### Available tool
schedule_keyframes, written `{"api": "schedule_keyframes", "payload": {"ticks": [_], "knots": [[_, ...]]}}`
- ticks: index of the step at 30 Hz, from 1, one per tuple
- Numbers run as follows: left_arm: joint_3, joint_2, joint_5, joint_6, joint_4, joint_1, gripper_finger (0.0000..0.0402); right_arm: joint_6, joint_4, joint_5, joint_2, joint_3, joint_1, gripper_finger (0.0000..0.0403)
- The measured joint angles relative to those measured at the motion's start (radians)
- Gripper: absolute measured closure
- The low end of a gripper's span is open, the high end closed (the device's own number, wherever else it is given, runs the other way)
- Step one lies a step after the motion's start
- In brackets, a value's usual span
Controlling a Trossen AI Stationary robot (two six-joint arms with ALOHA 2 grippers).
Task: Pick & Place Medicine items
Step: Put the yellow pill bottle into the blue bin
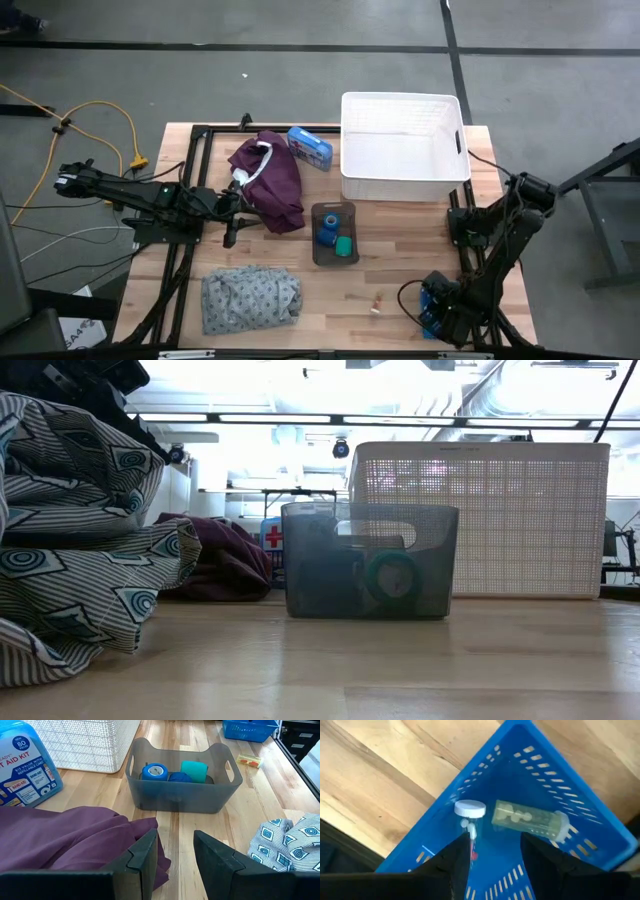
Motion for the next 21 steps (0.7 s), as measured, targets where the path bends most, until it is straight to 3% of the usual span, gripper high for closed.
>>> {"api": "schedule_keyframes", "payload": {"ticks": [9,17,21], "knots": [[0.0,0.0,0.0,0.0,0.0,0.0,0.0279,-0.027,-0.084,0.095,-0.161,0.0,-0.001,0.0241],[0.0,0.0,0.0,0.0,0.0,0.0,0.0279,-0.029,-0.08,0.104,-0.167,0.0,-0.005,0.0241],[0.0,0.0,0.0,0.0,0.0,0.0,0.0279,-0.132,-0.026,0.167,-0.167,0.0,-0.031,0.0241]]}}
